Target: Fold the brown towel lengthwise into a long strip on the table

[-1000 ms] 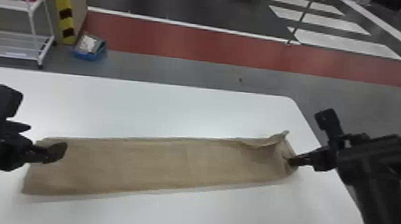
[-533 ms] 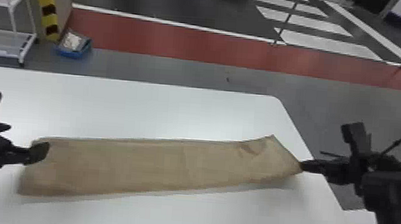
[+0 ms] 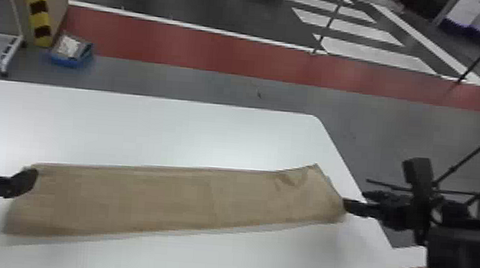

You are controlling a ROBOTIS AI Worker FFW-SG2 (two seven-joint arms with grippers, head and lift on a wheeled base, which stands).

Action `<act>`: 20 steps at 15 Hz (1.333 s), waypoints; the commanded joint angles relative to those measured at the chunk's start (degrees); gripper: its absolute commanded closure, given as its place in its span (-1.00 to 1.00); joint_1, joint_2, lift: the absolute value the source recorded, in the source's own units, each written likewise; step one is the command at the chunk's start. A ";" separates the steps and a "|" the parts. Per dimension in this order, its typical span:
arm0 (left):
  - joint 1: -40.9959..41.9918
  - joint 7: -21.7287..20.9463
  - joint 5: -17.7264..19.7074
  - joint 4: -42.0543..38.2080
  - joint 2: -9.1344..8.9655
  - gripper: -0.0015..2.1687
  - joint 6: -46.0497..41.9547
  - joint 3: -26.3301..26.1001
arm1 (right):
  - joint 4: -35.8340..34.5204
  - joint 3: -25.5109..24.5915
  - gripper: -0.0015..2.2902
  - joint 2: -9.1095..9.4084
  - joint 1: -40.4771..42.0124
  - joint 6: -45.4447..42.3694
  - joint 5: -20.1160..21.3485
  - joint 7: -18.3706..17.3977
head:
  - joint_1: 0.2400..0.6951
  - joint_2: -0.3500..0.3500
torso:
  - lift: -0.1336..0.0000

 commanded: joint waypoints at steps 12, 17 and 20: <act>15.10 16.07 23.59 1.11 -5.71 -0.93 -35.10 8.43 | -33.96 9.16 -0.88 24.35 22.70 -21.21 -10.51 -36.24 | 1.00 -0.52 | -0.38; 22.13 17.31 21.74 -1.18 -7.29 -0.93 -39.85 8.87 | -35.01 19.79 -0.88 24.35 28.58 -24.55 -9.45 -41.78 | 1.00 -0.24 | -0.38; 27.05 20.03 21.74 -4.43 -7.82 -0.93 -47.41 8.70 | -29.56 25.06 -0.88 24.35 30.34 -43.89 -9.71 -43.54 | 1.00 -0.05 | -0.38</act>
